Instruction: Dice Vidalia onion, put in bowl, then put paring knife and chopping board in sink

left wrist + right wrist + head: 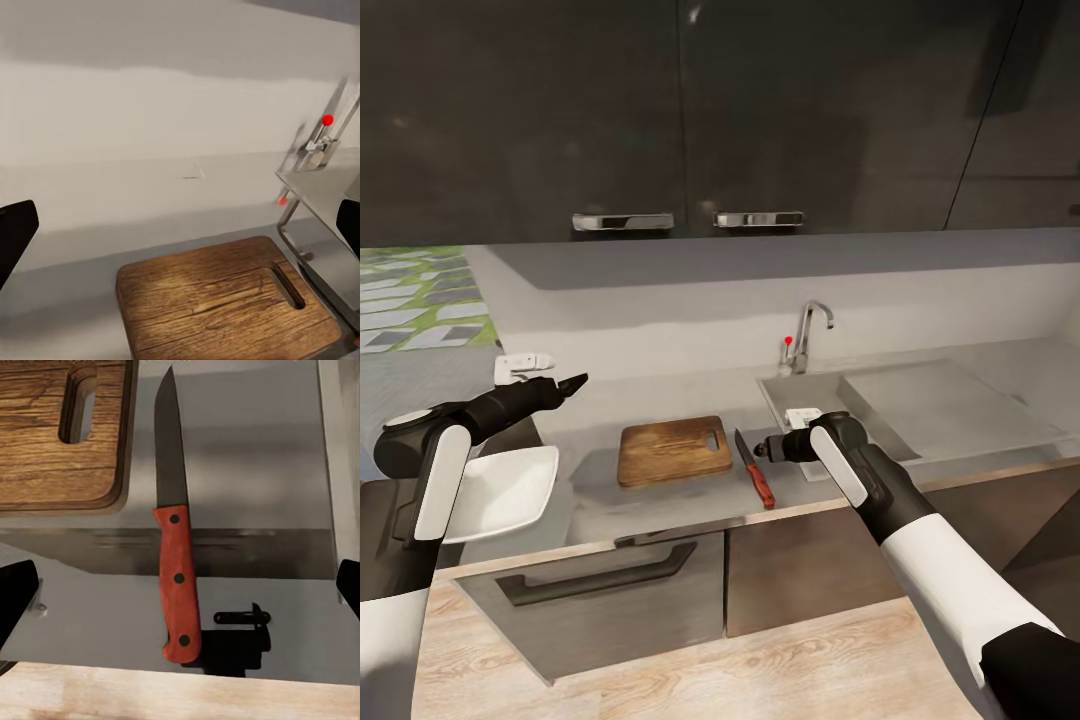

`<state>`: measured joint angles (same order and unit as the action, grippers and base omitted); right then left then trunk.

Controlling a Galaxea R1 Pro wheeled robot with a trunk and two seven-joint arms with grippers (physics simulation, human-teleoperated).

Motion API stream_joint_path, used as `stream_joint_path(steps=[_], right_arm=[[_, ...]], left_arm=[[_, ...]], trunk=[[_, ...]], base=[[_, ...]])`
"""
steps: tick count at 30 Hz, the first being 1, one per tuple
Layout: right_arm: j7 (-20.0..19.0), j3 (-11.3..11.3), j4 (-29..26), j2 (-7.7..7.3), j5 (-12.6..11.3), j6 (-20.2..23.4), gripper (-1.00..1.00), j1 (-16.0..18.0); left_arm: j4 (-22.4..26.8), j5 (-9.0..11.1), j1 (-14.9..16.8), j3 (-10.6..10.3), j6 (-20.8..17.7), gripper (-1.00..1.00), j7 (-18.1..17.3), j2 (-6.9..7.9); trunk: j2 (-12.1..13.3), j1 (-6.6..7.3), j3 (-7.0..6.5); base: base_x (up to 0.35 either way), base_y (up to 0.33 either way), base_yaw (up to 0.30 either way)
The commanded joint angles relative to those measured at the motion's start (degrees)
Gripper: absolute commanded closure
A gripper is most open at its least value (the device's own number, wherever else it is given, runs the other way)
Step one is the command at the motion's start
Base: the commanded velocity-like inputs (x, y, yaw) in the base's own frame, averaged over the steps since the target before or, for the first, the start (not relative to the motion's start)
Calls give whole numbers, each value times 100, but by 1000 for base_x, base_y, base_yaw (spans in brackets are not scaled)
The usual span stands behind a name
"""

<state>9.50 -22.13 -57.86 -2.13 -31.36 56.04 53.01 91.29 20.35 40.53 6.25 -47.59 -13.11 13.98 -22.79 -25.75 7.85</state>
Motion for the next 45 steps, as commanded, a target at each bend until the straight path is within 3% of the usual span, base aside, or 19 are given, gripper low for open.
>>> stream_joint_path(steps=[1, 9, 18, 23, 36, 45], right_arm=[[61, -20, -6, -6, -61, 10, -100, 7], [-30, -23, -6, -6, -63, -10, -100, 7], [-626, -20, -6, -31, -60, -8, -100, 7], [-697, -20, -6, -51, -56, -6, -100, 7], [-668, -20, 15, -82, -33, 0, -100, 7], [-190, -15, 159, -94, -5, 3, -100, 7]], left_arm=[[3, -14, 7, 8, -31, -100, -34, -1], [3, -14, 3, 12, -31, -100, -34, -1], [3, -14, 6, 16, -31, -100, -34, -1], [3, -14, 3, 19, -31, -100, -34, 1], [3, -14, 4, 25, -31, -100, -34, 0], [2, -14, 5, 27, -31, -100, -34, 1]], trunk=[[-13, -4, 13], [-13, -4, 13], [-13, -4, 13], [-13, -4, 13], [-13, -4, 13], [-13, -4, 13]], base=[[0, 0, 0], [0, 172, 0], [0, 199, 0], [0, 37, 0], [0, 5, 0], [0, 0, 0]])
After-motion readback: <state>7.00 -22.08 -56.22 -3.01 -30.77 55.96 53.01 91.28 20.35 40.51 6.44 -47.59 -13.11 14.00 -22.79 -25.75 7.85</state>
